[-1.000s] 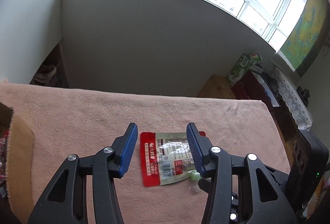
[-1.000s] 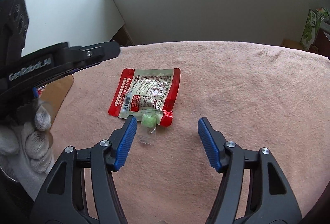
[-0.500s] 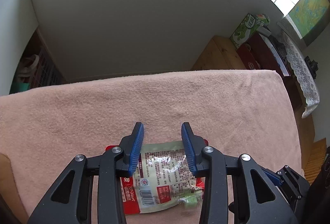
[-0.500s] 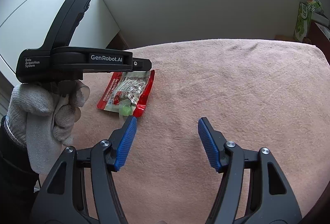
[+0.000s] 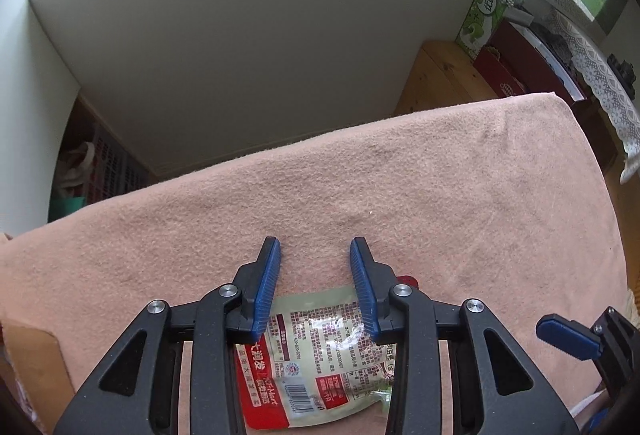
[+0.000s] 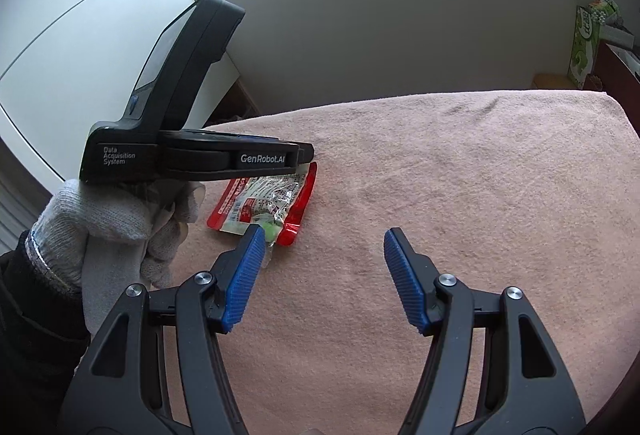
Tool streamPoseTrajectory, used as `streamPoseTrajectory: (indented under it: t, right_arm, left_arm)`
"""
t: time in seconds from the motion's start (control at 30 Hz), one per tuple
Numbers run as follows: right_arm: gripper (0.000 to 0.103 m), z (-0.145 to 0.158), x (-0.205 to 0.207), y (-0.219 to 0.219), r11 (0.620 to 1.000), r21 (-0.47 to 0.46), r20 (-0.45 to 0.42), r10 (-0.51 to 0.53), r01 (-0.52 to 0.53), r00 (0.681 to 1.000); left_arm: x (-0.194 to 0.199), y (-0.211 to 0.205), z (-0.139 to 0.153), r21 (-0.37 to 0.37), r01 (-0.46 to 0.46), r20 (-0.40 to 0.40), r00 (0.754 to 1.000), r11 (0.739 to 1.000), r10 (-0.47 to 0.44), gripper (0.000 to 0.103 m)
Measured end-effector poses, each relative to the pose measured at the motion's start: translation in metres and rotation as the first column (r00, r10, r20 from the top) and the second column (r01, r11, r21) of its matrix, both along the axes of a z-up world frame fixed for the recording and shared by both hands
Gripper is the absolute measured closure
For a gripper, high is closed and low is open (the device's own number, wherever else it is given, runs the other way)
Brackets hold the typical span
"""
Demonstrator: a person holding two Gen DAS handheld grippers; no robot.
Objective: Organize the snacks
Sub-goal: 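Close the left gripper on the red-edged snack bag and lift it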
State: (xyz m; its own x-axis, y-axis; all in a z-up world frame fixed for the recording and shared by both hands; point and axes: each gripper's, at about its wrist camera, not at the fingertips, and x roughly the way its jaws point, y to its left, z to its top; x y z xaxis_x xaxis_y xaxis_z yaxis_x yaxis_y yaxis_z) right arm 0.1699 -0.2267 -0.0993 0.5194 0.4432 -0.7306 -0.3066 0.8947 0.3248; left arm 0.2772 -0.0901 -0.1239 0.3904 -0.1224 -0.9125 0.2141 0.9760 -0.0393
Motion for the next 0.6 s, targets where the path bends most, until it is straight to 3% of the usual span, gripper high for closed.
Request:
streamPoseTrajectory:
  t: [0.6]
  right_arm:
    - [0.038,-0.011,-0.012,0.023,0.997,-0.014,-0.012,0.081,-0.081,0.997]
  left_arm:
    - [-0.086,0.034,0.0,0.03,0.011,0.055,0.998,0.999,-0.013,0.068]
